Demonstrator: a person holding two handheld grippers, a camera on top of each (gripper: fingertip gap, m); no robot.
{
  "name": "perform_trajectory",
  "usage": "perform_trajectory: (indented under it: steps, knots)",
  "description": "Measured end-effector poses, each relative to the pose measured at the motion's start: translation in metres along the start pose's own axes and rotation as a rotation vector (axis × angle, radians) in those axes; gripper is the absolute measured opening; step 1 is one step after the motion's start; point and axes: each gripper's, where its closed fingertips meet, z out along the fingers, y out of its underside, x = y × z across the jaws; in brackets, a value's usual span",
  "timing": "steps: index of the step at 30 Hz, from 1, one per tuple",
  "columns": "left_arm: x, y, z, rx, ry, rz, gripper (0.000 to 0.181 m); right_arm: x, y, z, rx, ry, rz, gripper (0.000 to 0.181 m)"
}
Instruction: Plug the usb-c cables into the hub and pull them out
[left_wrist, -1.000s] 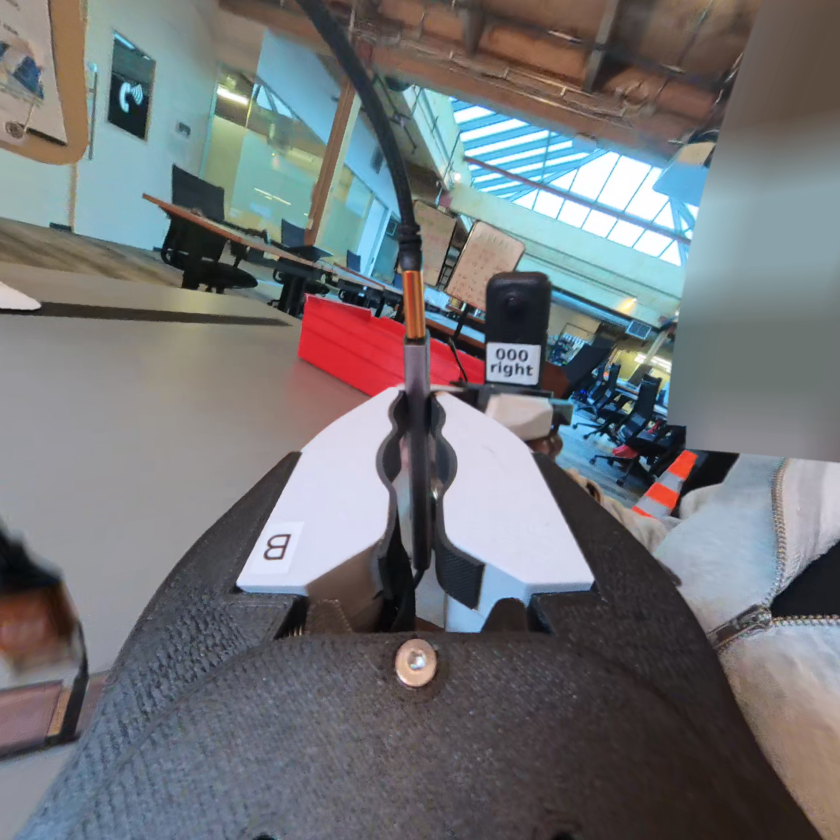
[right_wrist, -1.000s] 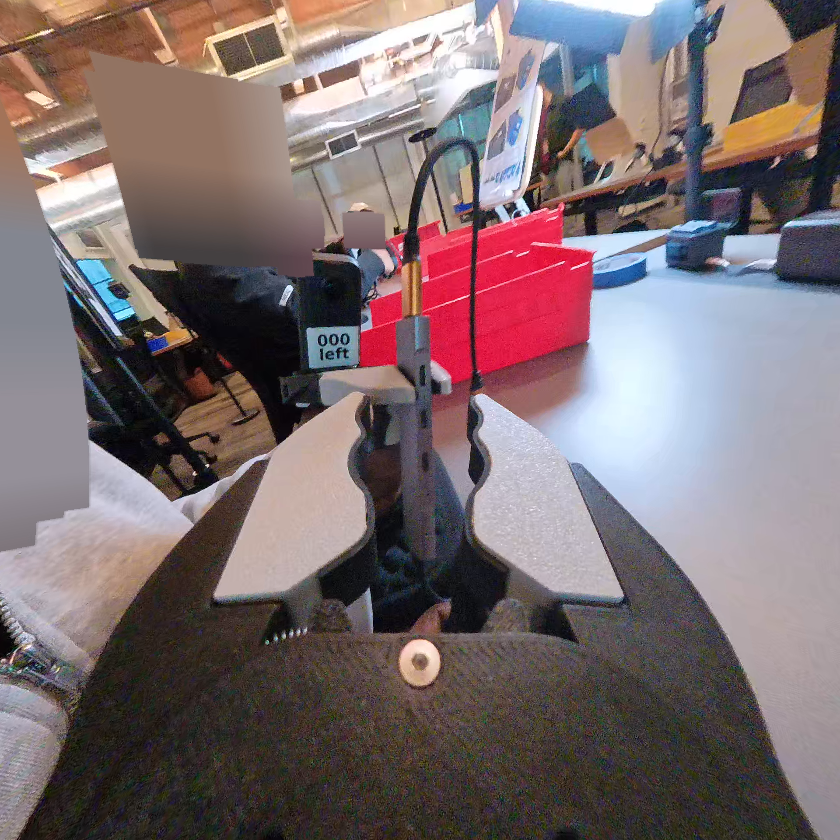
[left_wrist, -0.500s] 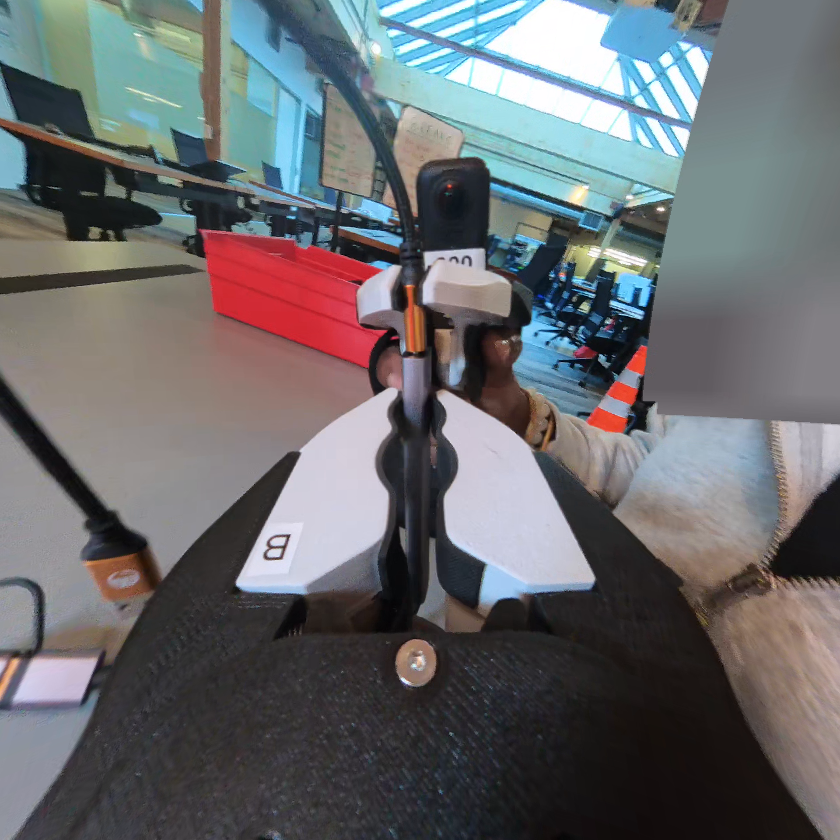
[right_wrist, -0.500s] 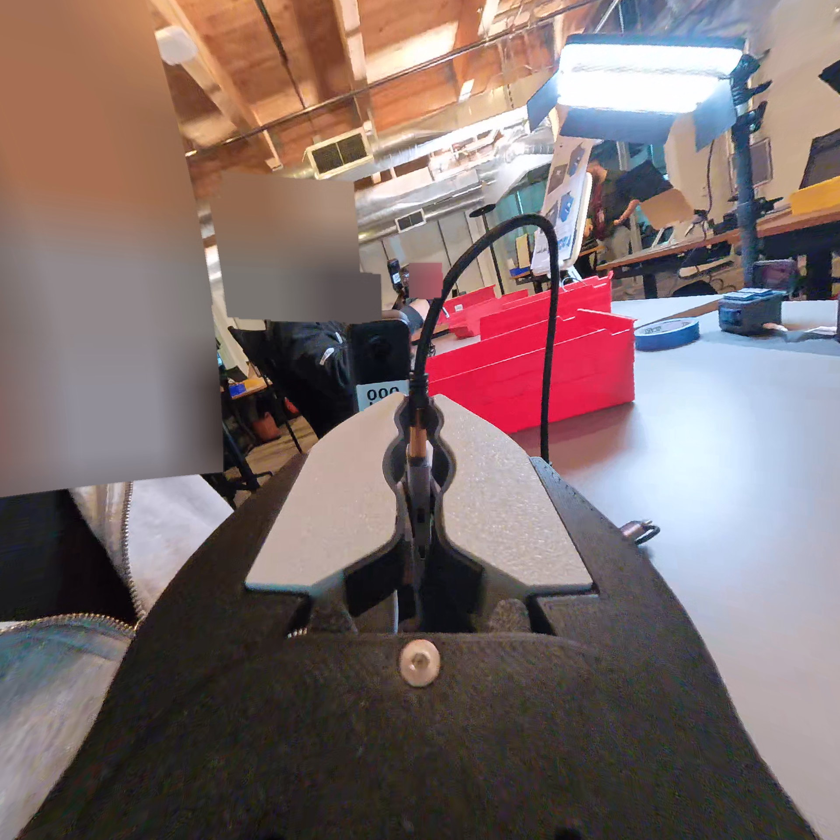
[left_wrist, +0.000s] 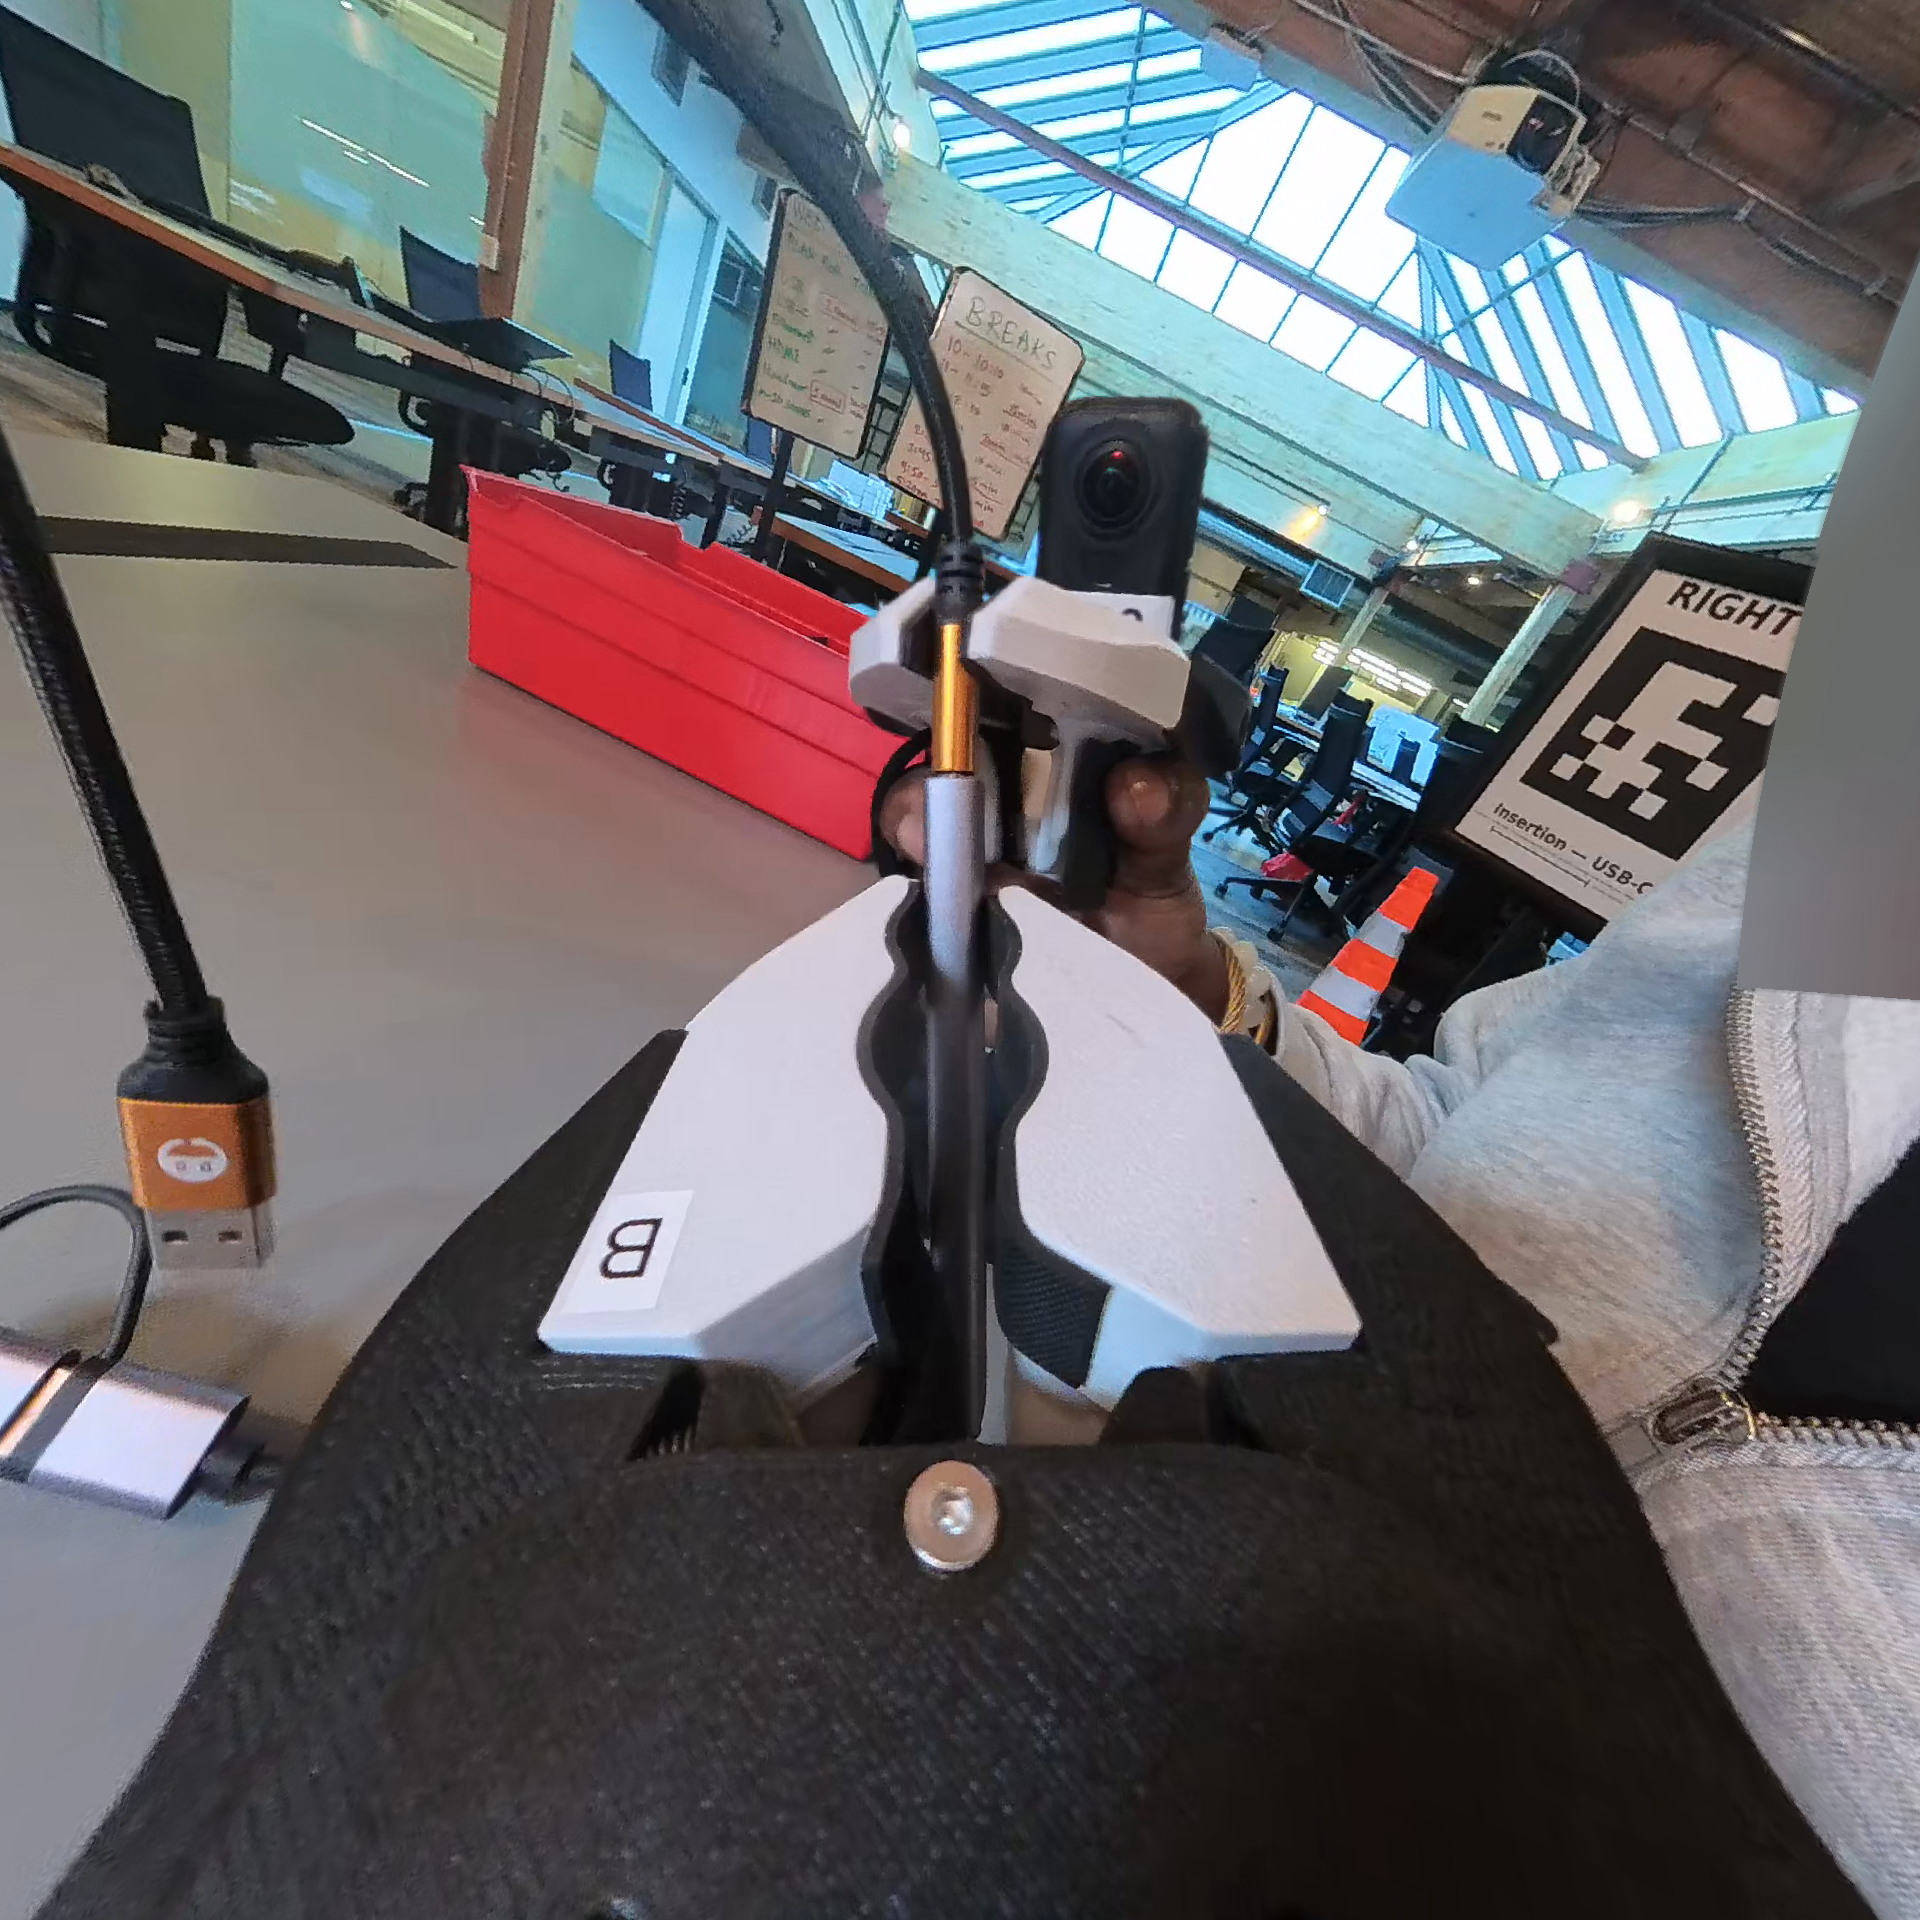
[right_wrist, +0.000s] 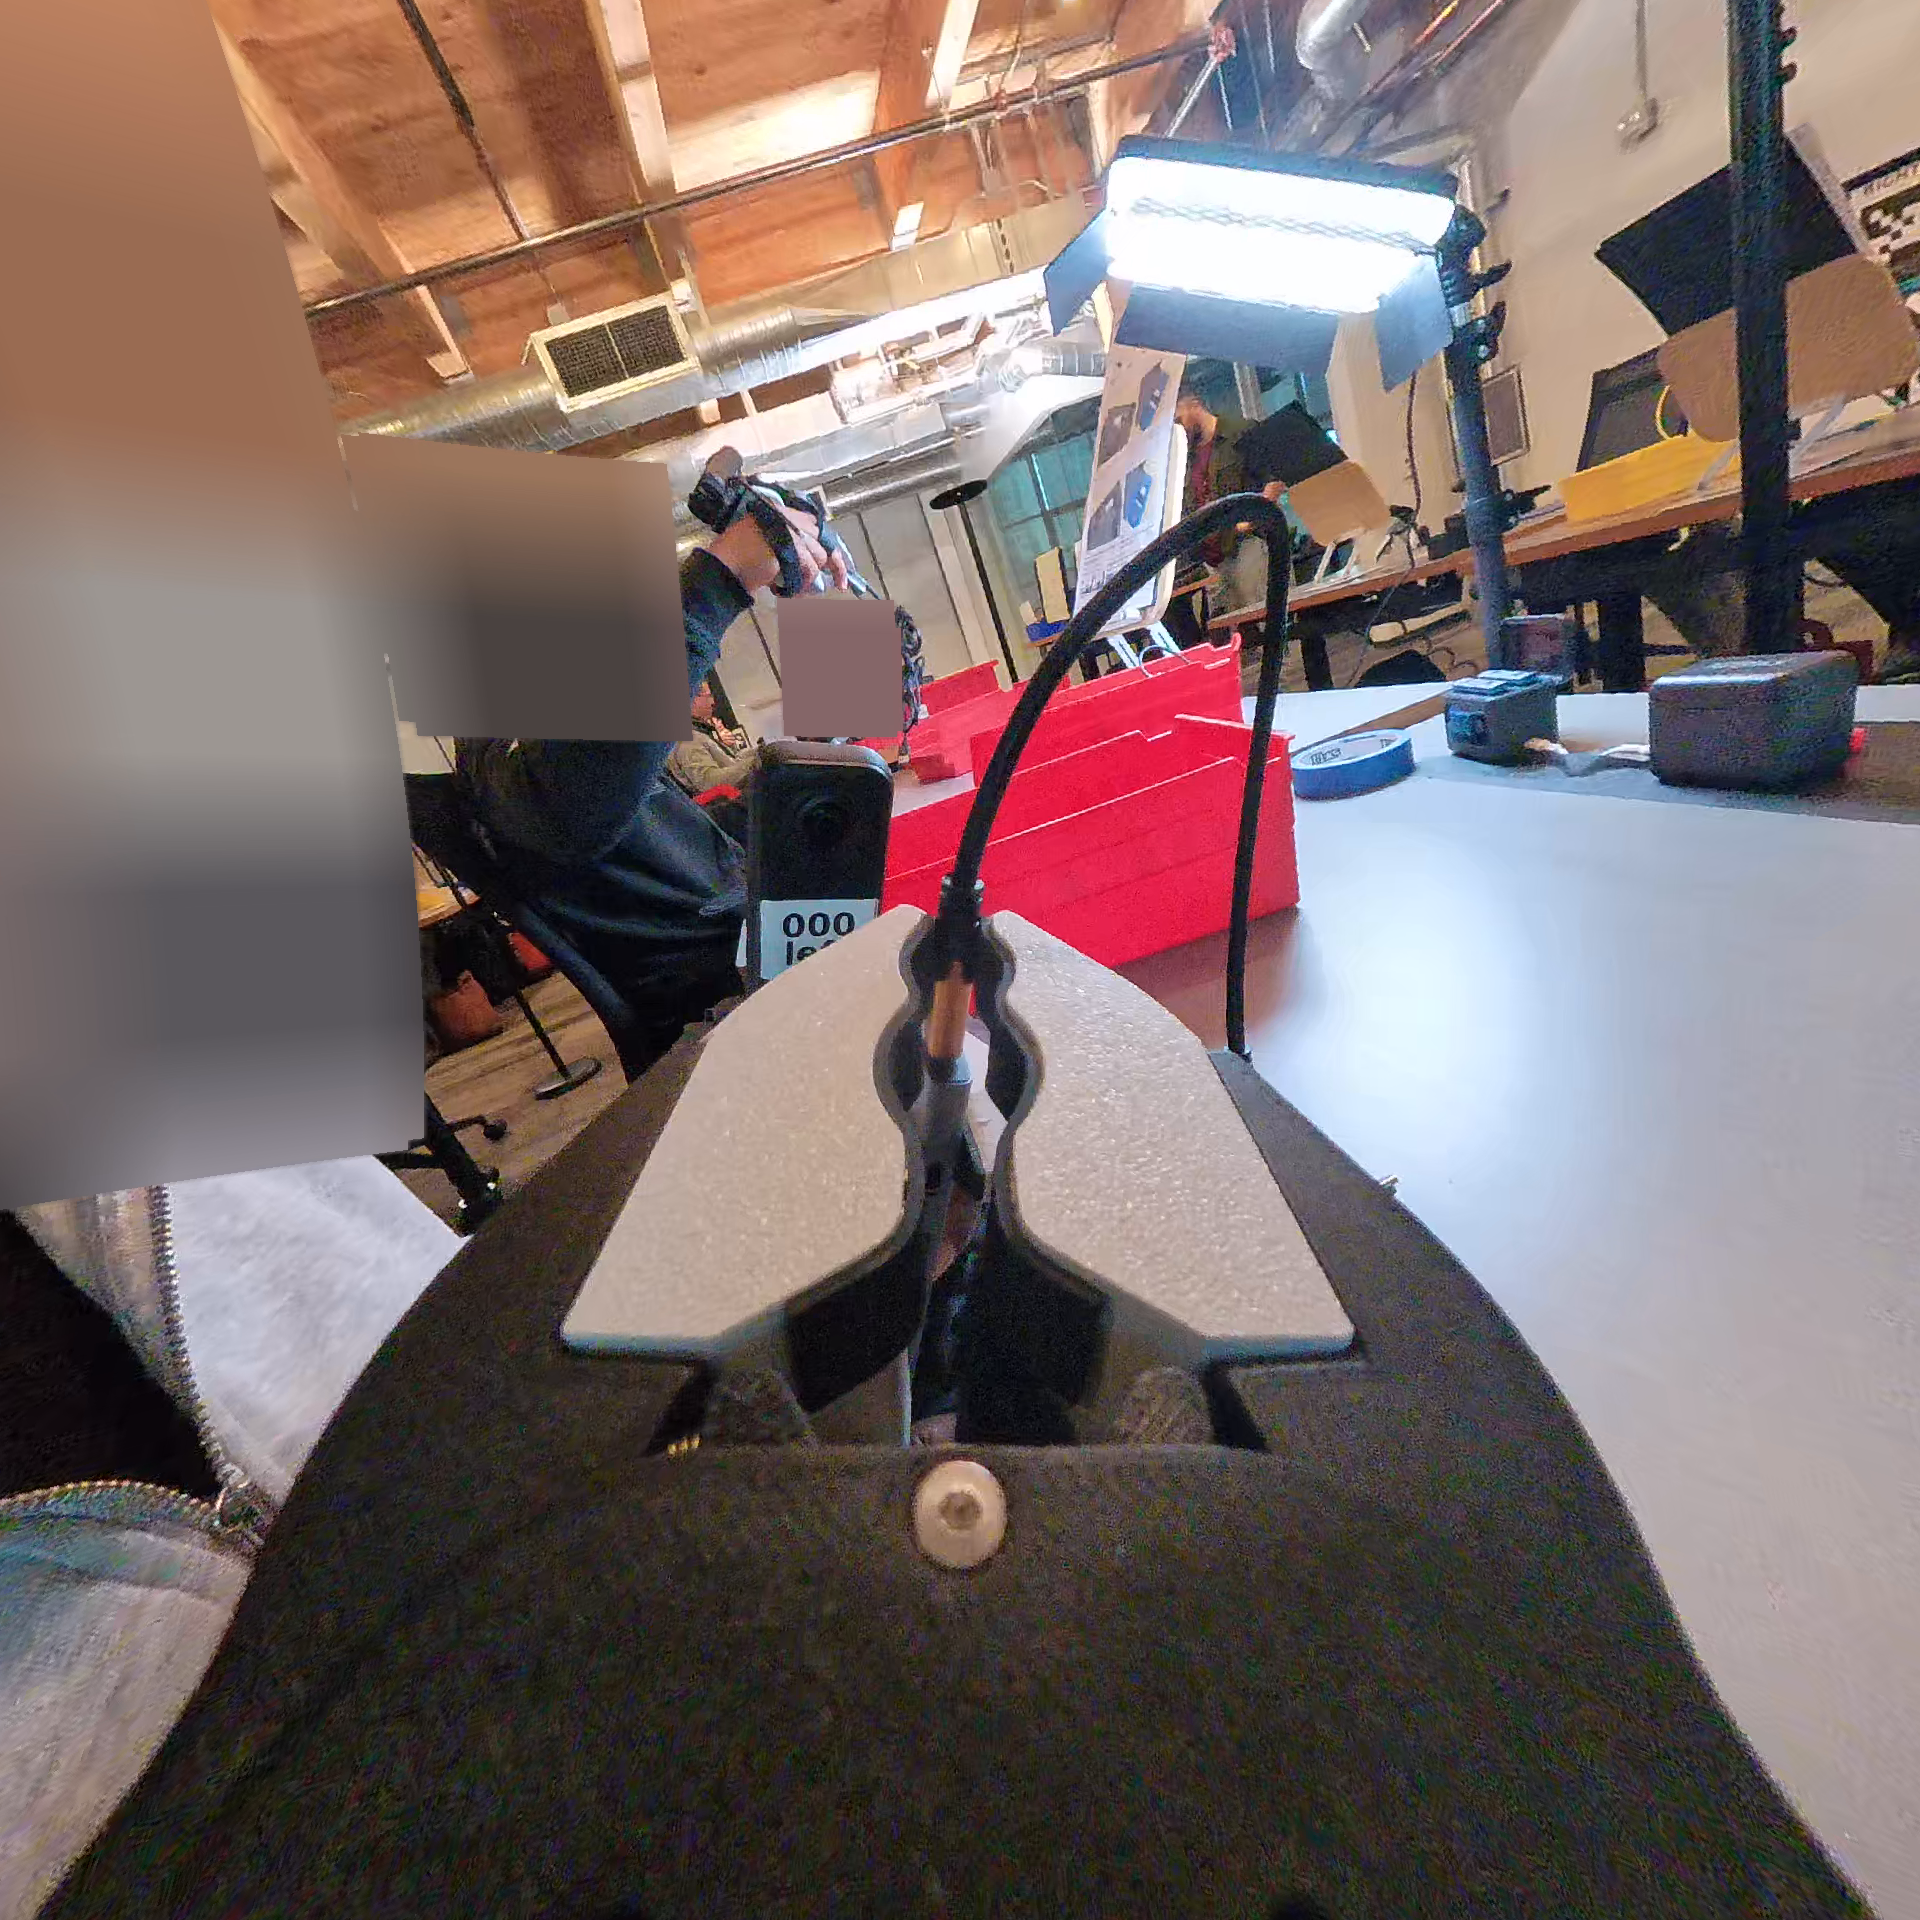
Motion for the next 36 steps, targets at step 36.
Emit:
perform_trajectory:
  steps: [36]
  knots:
    - [-0.048, -0.024, 0.010, -0.197, -0.706, 0.746, 0.025, 0.025, -0.013, -0.002, 0.218, 0.298, 0.076, 0.006]
